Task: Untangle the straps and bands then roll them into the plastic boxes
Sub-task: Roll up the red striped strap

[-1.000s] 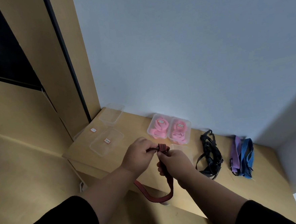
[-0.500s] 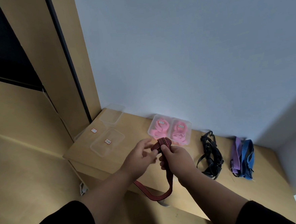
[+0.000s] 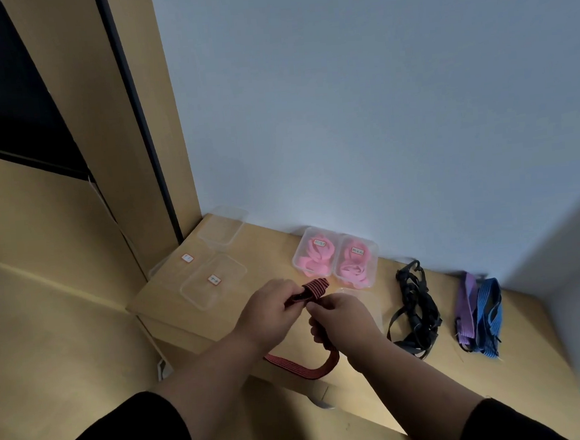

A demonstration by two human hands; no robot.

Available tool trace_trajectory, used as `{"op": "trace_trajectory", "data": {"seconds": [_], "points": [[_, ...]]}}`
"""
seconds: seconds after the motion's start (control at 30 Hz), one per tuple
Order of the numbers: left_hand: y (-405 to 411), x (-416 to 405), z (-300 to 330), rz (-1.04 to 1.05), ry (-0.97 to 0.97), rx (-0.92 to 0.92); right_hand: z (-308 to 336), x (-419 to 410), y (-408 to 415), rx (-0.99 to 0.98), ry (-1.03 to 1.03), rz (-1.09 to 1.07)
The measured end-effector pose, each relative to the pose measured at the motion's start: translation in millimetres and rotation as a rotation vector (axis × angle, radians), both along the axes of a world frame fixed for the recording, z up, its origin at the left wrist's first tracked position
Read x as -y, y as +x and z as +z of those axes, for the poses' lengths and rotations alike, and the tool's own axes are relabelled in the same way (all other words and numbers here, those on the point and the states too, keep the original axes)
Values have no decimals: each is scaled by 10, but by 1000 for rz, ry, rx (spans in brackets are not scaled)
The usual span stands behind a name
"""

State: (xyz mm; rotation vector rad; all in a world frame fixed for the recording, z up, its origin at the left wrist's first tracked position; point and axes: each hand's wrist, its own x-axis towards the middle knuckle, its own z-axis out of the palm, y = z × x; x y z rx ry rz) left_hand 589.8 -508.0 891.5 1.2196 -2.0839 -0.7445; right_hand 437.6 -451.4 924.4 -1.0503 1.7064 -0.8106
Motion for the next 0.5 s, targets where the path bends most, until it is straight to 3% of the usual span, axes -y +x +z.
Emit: {"op": "trace_trajectory", "data": {"seconds": [0.17,0.27,0.37,0.5], "points": [[31,22,-45,-88,-191,38,29,-26,32,199,-20,-55],[-11,18,-51,-95,-158,12,38,-20,45,180,-14,-102],[-29,-47,31,-26,71,-144,39,-6,25,196,-62,-131],[-18,-89,155,20,664,-552,46,7,-26,165,-110,-118]]}}
